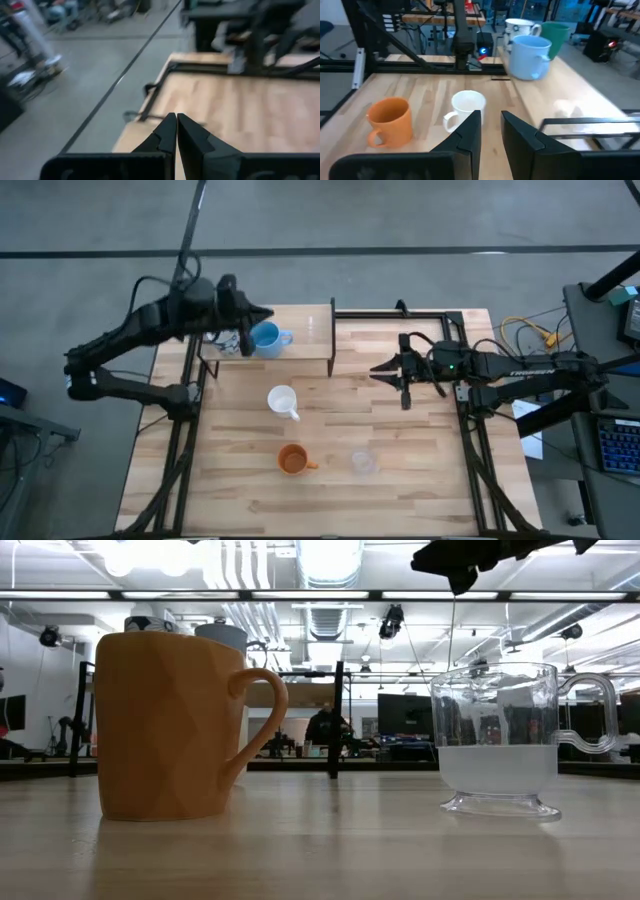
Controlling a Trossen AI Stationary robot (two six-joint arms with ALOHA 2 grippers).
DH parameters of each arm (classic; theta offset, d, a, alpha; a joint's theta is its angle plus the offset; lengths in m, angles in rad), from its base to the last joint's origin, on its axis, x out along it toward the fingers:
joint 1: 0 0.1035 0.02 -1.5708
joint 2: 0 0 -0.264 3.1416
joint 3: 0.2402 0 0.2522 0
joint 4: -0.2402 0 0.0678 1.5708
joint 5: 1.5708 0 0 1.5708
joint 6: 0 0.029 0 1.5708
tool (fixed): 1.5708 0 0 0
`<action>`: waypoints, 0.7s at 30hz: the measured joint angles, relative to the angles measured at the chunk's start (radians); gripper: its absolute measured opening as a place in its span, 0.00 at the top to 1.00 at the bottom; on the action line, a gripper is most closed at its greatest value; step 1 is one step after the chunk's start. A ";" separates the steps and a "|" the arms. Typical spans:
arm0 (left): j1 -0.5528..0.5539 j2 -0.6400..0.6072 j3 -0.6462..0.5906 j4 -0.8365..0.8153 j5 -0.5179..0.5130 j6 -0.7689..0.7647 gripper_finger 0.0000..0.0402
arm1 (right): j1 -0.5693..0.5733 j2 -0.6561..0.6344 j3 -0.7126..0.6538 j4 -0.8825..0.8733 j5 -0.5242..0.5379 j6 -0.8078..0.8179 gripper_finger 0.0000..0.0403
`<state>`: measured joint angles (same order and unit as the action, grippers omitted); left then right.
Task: Stack small to large cups/mugs on shelf
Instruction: Put the white mug on the shelf
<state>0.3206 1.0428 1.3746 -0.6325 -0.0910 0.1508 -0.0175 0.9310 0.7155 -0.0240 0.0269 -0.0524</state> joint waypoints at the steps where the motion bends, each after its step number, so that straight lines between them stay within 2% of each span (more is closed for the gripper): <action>1: -0.025 -0.018 -0.030 0.028 0.000 -0.013 1.00 | 0.010 0.012 0.000 0.009 0.000 0.009 0.83; 13: -0.306 -0.165 -0.364 0.373 0.002 -0.116 1.00 | 0.122 0.175 0.015 0.103 0.001 0.137 0.83; 16: -0.375 -0.177 -0.437 0.466 0.007 -0.167 1.00 | 0.163 0.223 0.044 0.088 0.001 0.167 0.83; 21: -0.499 -0.177 -0.528 0.598 0.015 -0.239 1.00 | 0.237 0.297 0.124 -0.045 0.005 0.223 0.83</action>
<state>-0.1781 0.8657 0.8464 -0.0346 -0.0760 -0.0884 0.2194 1.2284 0.8392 -0.0689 0.0320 0.1710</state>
